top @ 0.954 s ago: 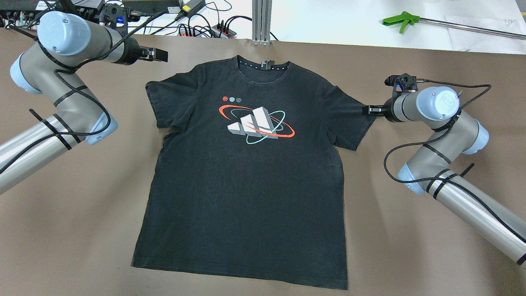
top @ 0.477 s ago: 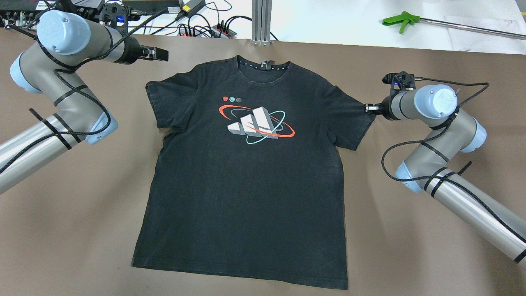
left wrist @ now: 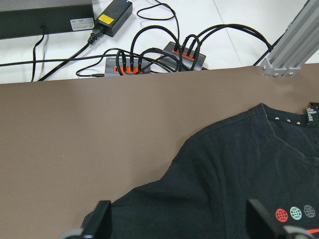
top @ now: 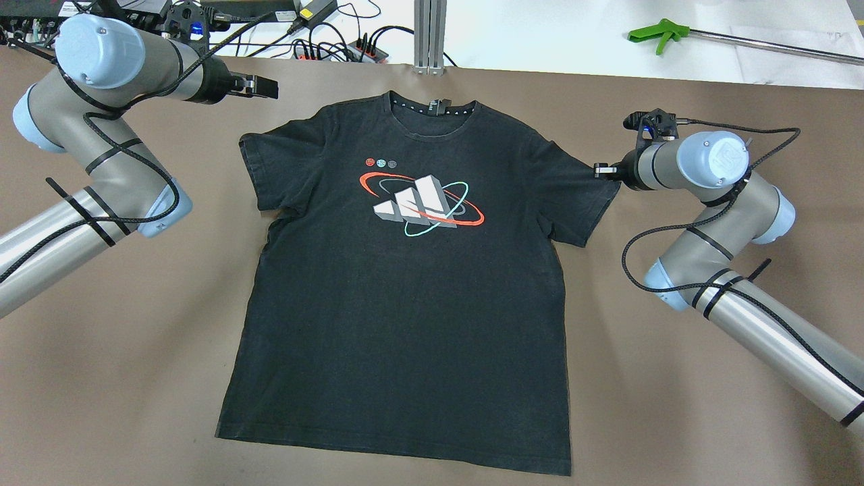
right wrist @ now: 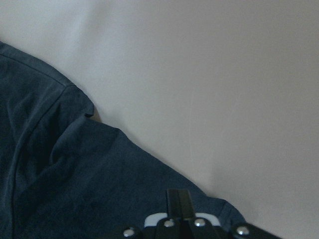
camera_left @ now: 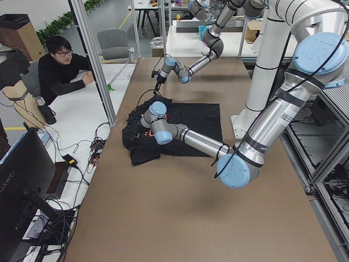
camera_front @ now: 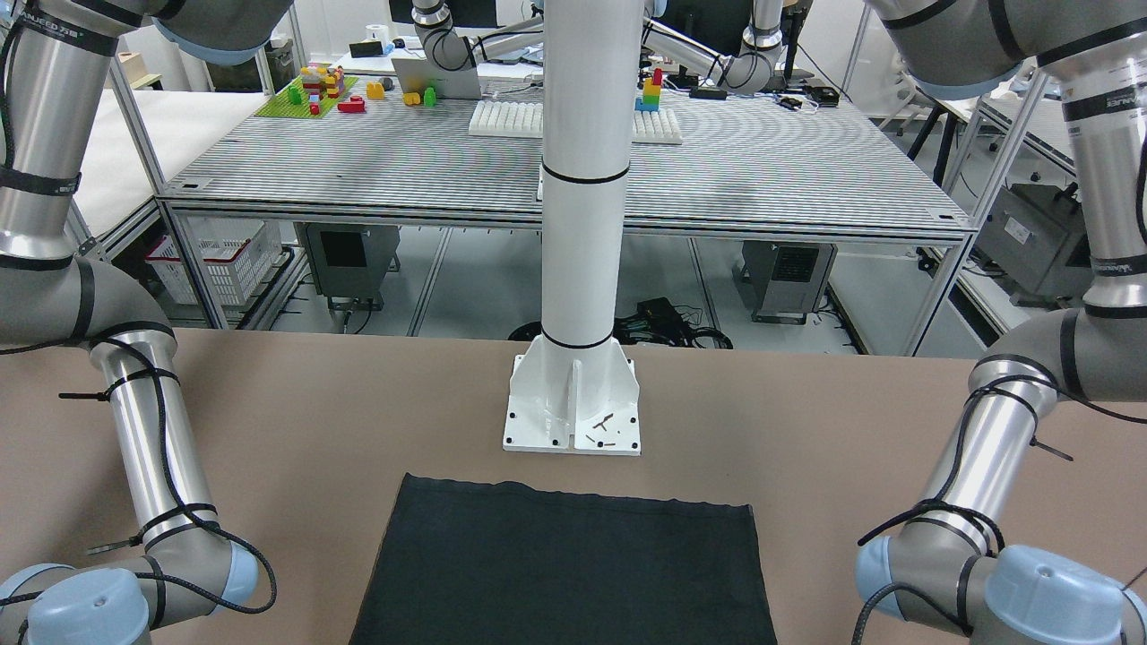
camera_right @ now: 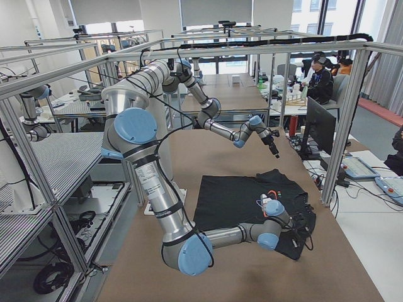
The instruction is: Fold clothes
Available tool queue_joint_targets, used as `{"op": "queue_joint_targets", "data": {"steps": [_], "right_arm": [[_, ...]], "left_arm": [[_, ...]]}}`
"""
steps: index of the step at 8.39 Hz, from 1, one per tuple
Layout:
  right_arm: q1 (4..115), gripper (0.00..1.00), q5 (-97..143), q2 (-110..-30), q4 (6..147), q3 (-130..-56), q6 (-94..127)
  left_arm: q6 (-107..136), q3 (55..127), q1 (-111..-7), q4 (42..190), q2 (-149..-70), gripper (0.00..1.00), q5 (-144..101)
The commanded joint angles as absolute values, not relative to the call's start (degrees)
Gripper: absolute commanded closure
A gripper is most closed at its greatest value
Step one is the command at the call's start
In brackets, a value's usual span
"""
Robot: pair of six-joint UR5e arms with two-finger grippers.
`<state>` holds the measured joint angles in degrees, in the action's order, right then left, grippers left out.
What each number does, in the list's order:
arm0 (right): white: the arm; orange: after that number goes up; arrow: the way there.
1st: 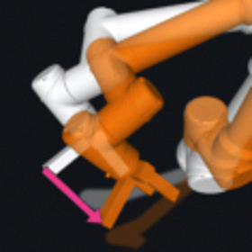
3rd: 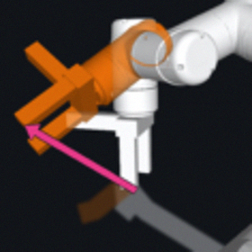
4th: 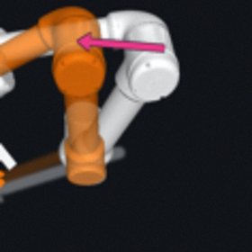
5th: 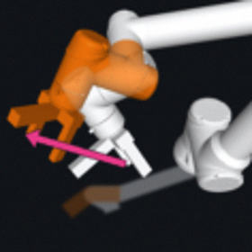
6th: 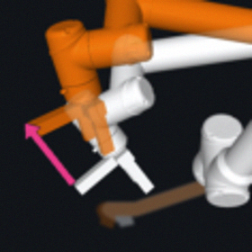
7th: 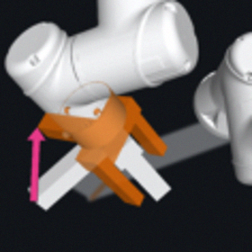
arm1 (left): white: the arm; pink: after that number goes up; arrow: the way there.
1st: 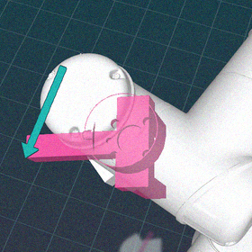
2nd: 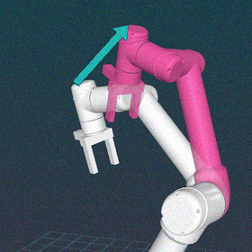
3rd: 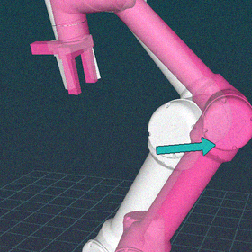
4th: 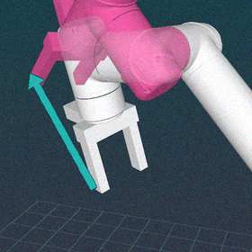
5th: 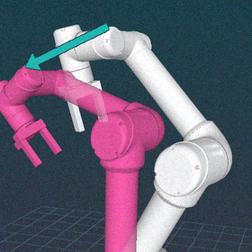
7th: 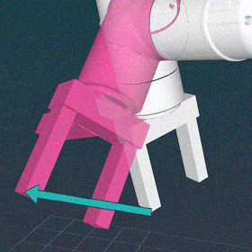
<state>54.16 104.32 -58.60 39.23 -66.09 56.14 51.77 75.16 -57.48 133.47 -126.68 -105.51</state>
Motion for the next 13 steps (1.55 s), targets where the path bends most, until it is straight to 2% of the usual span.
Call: {"op": "queue_joint_targets", "data": {"steps": [1,2,4,5,7,10,11,13], "right_arm": [[54.3,0.8,104.2,-60.0,39.5,-66.4,55.2],[54.7,0.47,104.2,-61.0,39.5,-66.4,52.1],[55.1,0.43,104.2,-62.2,39.4,-66.3,49.7],[54.8,0.35,104.2,-62.1,39.4,-66.3,49.7],[54.4,0.27,103.4,-61.6,39.5,-65.4,50.4],[52.4,0.28,99.4,-61.3,39.5,-63.7,50.6],[52.3,0.34,99.4,-61.3,39.5,-63.7,51.2],[52.0,1.0,99.4,-61.1,39.5,-63.9,52.7]], "left_arm": [[52.0,75.0,-57.4,133.4,-126.7,0.05,-105.2],[52.4,75.0,-57.4,133.4,-126.9,0.05,-105.2],[52.4,75.1,-57.5,133.4,-126.8,0.05,-105.2],[52.4,75.3,-57.5,133.5,-126.7,0.05,-105.1],[52.5,75.4,-57.5,133.7,-126.4,0.05,-105.1],[52.5,75.4,-57.5,133.7,-126.5,0.05,-105.1],[52.5,75.4,-57.5,133.7,-126.5,0.05,-105.1],[52.5,76.3,-57.5,133.6,-126.4,0.05,-105.1]]}}
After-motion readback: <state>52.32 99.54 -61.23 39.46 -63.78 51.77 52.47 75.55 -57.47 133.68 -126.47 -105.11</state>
